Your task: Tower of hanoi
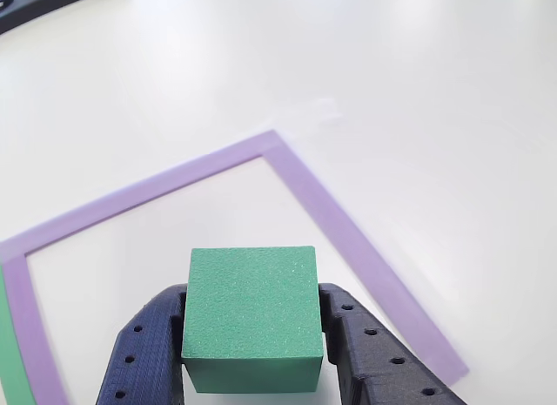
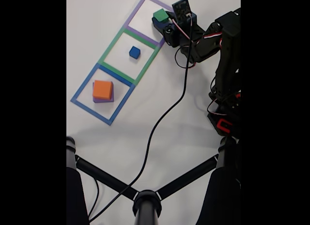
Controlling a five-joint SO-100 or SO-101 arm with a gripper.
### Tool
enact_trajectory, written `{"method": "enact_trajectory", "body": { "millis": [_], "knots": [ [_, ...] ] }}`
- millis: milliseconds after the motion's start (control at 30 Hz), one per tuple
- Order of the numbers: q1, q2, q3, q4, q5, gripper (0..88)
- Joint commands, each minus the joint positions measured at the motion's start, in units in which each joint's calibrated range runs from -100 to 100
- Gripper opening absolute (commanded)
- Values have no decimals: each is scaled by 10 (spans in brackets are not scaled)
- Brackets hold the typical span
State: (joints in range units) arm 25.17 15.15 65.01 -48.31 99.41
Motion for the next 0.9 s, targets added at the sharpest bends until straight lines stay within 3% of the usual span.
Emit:
{"method": "enact_trajectory", "body": {
  "millis": [0, 267, 533, 700, 867],
  "knots": [
    [-5, -200, 18, 174, 6, 55],
    [0, -514, -59, 667, 6, 49],
    [-31, -574, -425, 1192, 6, 45],
    [-81, -571, -593, 1361, 6, 41],
    [-148, -595, -636, 1417, -11, 40]
  ]
}}
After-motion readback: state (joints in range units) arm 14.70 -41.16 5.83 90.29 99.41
